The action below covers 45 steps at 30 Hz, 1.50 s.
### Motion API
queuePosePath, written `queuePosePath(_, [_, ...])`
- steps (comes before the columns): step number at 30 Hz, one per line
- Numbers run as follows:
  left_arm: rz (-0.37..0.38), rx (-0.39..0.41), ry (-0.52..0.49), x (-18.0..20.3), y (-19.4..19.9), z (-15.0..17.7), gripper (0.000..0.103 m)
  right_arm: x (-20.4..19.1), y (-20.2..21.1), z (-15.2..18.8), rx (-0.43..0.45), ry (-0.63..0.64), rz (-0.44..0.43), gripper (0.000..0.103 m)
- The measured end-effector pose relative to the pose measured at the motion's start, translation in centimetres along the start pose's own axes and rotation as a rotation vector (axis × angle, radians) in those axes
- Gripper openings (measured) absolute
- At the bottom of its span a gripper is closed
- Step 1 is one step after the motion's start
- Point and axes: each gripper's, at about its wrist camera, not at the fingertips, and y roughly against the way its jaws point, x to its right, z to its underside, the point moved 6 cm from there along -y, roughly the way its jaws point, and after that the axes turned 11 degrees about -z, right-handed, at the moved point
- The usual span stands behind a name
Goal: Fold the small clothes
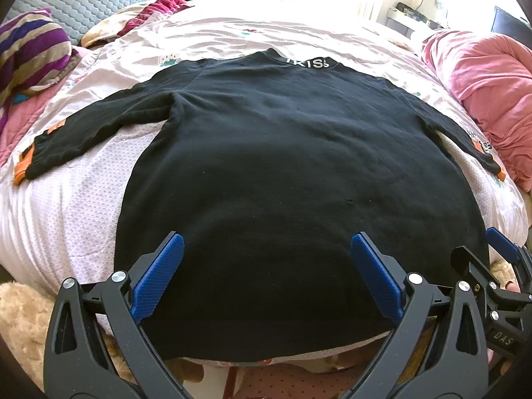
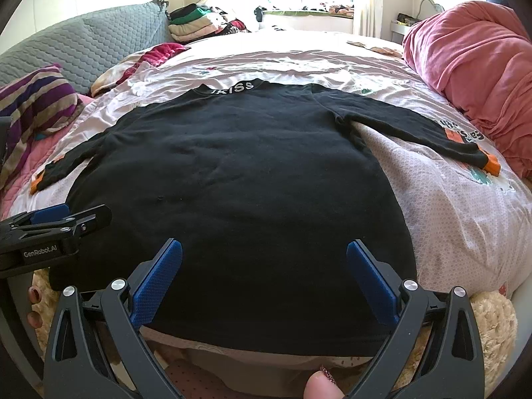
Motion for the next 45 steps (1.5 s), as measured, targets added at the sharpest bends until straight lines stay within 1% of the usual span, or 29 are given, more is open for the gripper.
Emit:
queuePosePath(10, [0.000,0.001,0.001,-0.1,0.2,0.0,0.095,0.3,0.0,-0.2,0.001,-0.004,0.002,0.099])
queuePosePath(13, [0.010,0.000,0.000,0.0,0.3,-0.1,0.095,0.3,0.0,-0.3,0.002,-0.004,0.002,0.099])
queuePosePath(37, [0.006,0.007,0.003,0.0,0.3,-0.2,0.095,0.6,0.2,-0.2,0.013,-0.014,0.012,0.099])
queuePosePath(45, [0.016,0.005,0.005,0.4,0.2,-1.1,0.095,1.6,-0.1,-1.0,0.014,-0.029,0.028,0.099])
